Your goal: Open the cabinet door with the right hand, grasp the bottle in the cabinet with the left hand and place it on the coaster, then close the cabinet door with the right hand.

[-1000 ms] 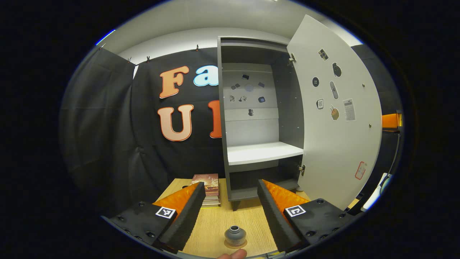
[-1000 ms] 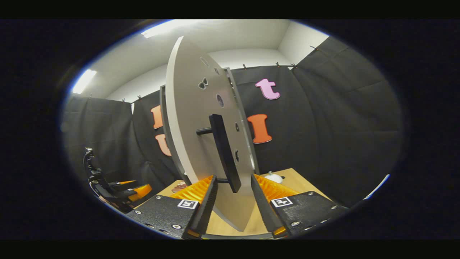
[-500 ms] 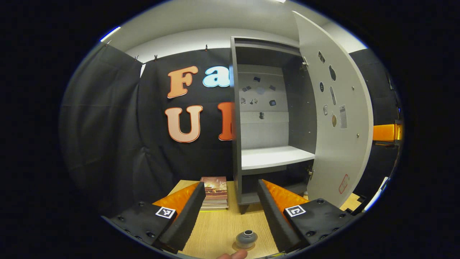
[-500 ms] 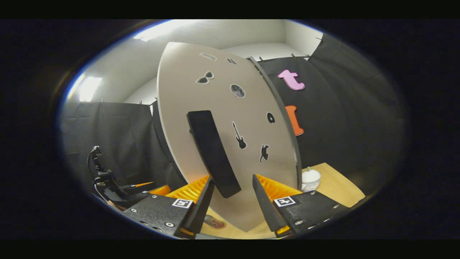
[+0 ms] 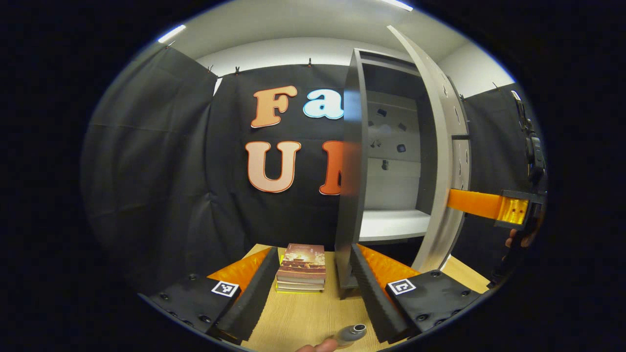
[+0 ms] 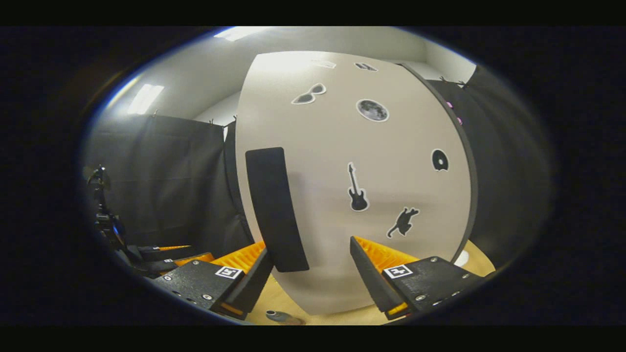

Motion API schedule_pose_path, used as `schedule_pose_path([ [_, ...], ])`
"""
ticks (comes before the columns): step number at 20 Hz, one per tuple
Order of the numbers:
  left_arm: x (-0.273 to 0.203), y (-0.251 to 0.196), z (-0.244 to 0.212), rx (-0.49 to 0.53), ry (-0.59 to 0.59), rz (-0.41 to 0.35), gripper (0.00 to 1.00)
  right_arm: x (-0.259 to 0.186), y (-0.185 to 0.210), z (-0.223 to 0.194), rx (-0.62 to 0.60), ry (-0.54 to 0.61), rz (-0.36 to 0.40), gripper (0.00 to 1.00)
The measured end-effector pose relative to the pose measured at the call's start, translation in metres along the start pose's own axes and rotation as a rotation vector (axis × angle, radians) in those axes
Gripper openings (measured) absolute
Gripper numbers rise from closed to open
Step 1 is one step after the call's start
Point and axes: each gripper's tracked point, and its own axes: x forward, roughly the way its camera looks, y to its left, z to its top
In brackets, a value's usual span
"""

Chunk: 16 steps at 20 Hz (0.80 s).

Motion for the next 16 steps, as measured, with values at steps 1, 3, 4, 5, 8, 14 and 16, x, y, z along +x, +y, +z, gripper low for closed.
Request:
schedule_pose_path([
  [1,0.006,0.006,-0.001,0.0,-0.002,0.007,0.95,0.01,0.004,-0.001,0.001,-0.001,-0.008,0.9],
  [3,0.019,0.016,-0.004,-0.001,0.002,0.009,0.95,0.013,0.001,-0.002,0.005,-0.005,-0.034,0.93],
  [4,0.024,0.021,-0.006,-0.005,0.005,0.01,0.95,0.016,0.0,0.0,-0.008,-0.009,-0.054,0.93],
  [5,0.034,0.025,-0.008,-0.015,0.009,0.007,0.95,0.021,-0.001,-0.003,-0.028,-0.01,-0.072,0.92],
  [8,0.054,0.031,-0.018,-0.029,0.033,-0.008,0.95,0.034,-0.001,-0.008,-0.051,-0.016,-0.126,0.93],
  [14,0.089,0.035,-0.034,-0.039,0.064,-0.048,0.95,0.039,-0.001,-0.008,-0.078,-0.033,-0.214,0.94],
  [16,0.095,0.036,-0.036,-0.042,0.067,-0.056,0.95,0.039,-0.001,-0.009,-0.08,-0.028,-0.232,0.94],
])
